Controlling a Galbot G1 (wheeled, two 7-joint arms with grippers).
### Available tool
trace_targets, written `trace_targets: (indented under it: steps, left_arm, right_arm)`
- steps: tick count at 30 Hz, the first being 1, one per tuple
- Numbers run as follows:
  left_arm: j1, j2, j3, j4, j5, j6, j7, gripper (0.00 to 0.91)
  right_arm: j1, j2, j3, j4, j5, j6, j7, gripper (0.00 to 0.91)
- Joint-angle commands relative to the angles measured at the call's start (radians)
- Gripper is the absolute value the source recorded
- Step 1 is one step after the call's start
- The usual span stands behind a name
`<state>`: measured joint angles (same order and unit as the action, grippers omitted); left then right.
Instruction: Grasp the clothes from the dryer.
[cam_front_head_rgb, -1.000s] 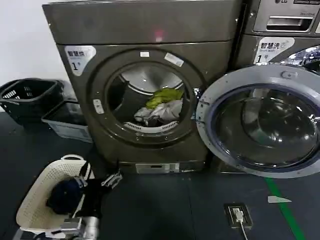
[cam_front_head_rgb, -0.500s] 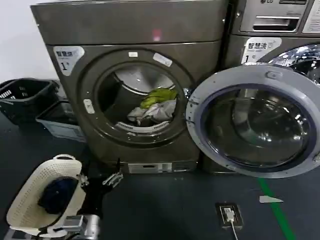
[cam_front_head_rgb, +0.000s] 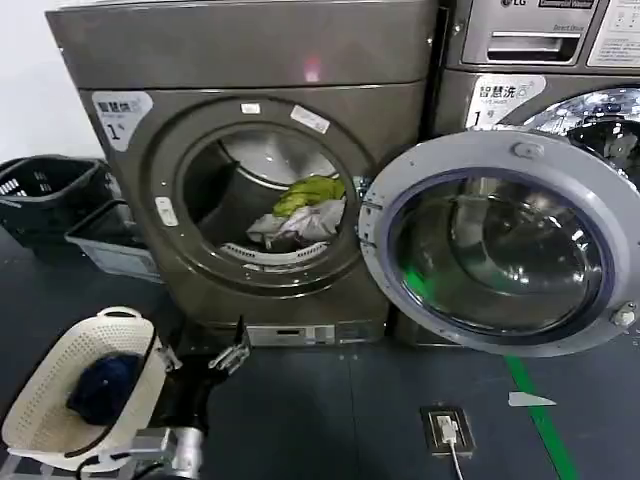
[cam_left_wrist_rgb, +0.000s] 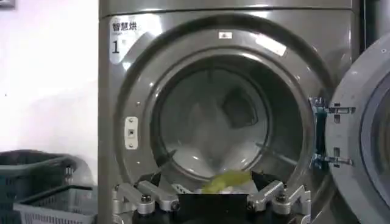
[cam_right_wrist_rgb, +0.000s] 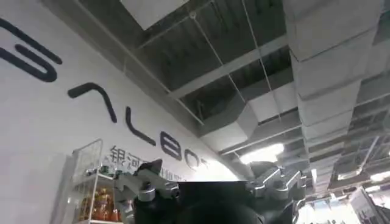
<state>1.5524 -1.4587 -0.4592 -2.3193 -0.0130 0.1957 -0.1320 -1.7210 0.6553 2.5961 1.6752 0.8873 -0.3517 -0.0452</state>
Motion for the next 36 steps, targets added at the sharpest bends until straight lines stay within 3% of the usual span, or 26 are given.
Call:
trace_targets:
  steps: [1, 36]
  left_arm:
    - [-0.002, 0.001, -0.005, 0.002, 0.034, -0.037, 0.012, 0.907]
    - [-0.042, 0.003, -0.002, 0.030, 0.007, -0.016, 0.017, 0.907]
  right_arm:
    - [0.000, -0.001, 0.000, 0.005, 0.006, 0.006, -0.010, 0.907]
    - [-0.015, -0.002, 0.019, 0.008, 0.047, 0.045, 0.005, 0.907]
